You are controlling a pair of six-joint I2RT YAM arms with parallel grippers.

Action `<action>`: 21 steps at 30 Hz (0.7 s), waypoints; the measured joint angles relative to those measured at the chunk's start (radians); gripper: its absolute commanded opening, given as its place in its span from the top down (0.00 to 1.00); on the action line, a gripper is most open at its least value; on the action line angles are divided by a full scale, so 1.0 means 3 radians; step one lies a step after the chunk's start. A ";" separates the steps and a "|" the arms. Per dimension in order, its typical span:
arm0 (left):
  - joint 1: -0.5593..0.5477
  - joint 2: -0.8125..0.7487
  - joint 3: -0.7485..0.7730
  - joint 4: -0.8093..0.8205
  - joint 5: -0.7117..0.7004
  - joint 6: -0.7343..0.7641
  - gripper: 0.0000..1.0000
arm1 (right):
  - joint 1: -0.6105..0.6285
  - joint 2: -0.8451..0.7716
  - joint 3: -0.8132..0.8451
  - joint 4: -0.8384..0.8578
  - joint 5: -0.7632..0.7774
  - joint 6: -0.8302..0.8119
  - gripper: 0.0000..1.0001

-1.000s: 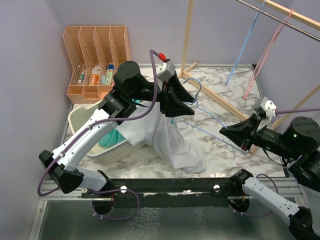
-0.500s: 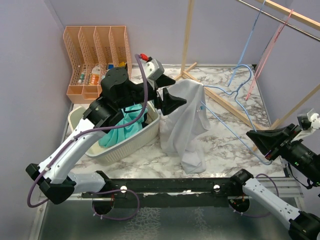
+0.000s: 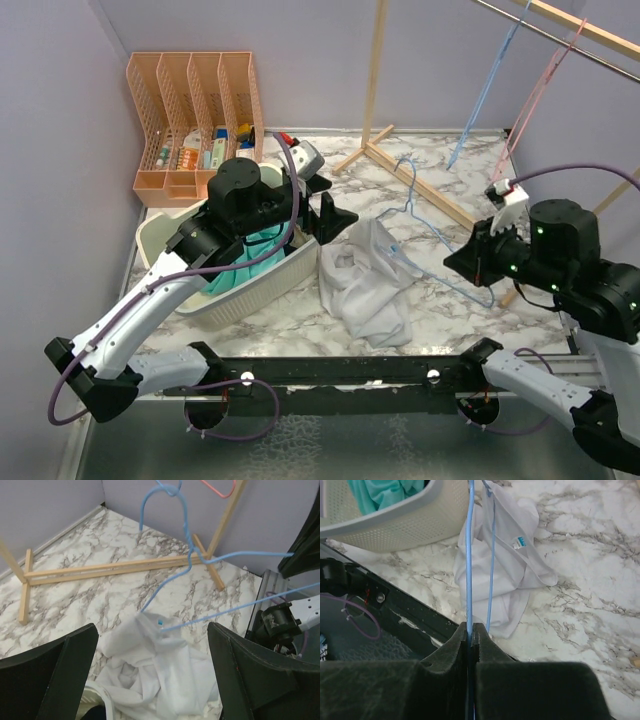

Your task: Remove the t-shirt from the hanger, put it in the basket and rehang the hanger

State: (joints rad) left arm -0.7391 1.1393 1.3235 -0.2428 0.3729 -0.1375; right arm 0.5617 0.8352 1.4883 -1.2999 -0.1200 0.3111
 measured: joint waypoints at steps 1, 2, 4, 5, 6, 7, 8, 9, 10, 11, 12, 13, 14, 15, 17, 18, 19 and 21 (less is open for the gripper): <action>0.0000 -0.0031 -0.0038 -0.0031 -0.0009 0.0004 0.06 | 0.0000 0.0001 0.0103 -0.0039 0.0015 0.0010 0.99; 0.0001 -0.0066 -0.0081 -0.0052 -0.0025 0.0010 0.06 | 0.0000 -0.0005 0.0184 -0.0055 0.0028 0.0013 0.99; 0.0000 -0.0125 -0.0146 -0.0074 -0.0052 0.0023 0.07 | 0.0000 -0.0014 0.0323 -0.0066 0.0056 0.0022 0.99; 0.0000 -0.0158 -0.0181 -0.0084 -0.0072 0.0033 0.07 | 0.0000 -0.0024 0.0379 -0.0069 0.0058 0.0020 0.99; 0.0000 -0.0178 -0.0201 -0.0093 -0.0080 0.0043 0.07 | 0.0000 -0.0027 0.0395 -0.0069 0.0056 0.0018 0.99; 0.0000 -0.0195 -0.0220 -0.0098 -0.0088 0.0047 0.07 | -0.0001 -0.0018 0.0380 -0.0071 0.0045 0.0003 0.99; 0.0000 -0.0205 -0.0237 -0.0100 -0.0090 0.0055 0.07 | -0.0001 -0.0004 0.0348 -0.0076 0.0042 -0.0006 0.99; 0.0000 -0.0212 -0.0251 -0.0106 -0.0092 0.0058 0.07 | -0.0001 0.0029 0.0282 -0.0092 0.0037 -0.0013 0.99; 0.0000 -0.0220 -0.0275 -0.0111 -0.0097 0.0060 0.07 | -0.0001 0.0071 0.0224 -0.0117 0.0036 -0.0019 0.99; 0.0000 -0.0228 -0.0298 -0.0116 -0.0098 0.0060 0.08 | -0.0001 0.0113 0.0161 -0.0132 0.0037 -0.0020 0.99; 0.0000 -0.0238 -0.0334 -0.0117 -0.0099 0.0060 0.08 | -0.0001 0.0168 0.0093 -0.0158 0.0037 -0.0020 0.99; 0.0000 -0.0248 -0.0375 -0.0121 -0.0099 0.0058 0.09 | -0.0001 0.0203 0.0052 -0.0181 0.0037 -0.0020 0.99; 0.0000 -0.0256 -0.0413 -0.0126 -0.0099 0.0057 0.09 | -0.0001 0.0272 0.0024 -0.0214 0.0038 -0.0019 0.99; 0.0000 -0.0257 -0.0453 -0.0142 -0.0099 0.0057 0.10 | -0.0001 0.0315 0.0019 -0.0234 0.0041 -0.0019 0.99; 0.0000 -0.0257 -0.0519 -0.0184 -0.0100 0.0057 0.13 | -0.0001 0.0374 0.0055 -0.0266 0.0065 -0.0010 0.99; 0.0000 -0.0257 -0.0547 -0.0205 -0.0100 0.0056 0.13 | -0.0001 0.0387 0.0116 -0.0299 0.0078 -0.0004 0.99; 0.0000 -0.0257 -0.0573 -0.0226 -0.0100 0.0055 0.14 | -0.0001 0.0406 0.0235 -0.0333 0.0094 0.0004 0.99; 0.0000 -0.0257 -0.0622 -0.0237 -0.0100 0.0053 0.14 | -0.0001 0.0436 0.0507 -0.0340 0.0114 0.0018 0.99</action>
State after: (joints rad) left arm -0.7391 1.0622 1.1370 -0.3138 0.3428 -0.1215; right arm 0.5613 0.9661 1.6405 -1.4017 -0.0856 0.3164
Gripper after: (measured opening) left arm 0.868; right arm 0.029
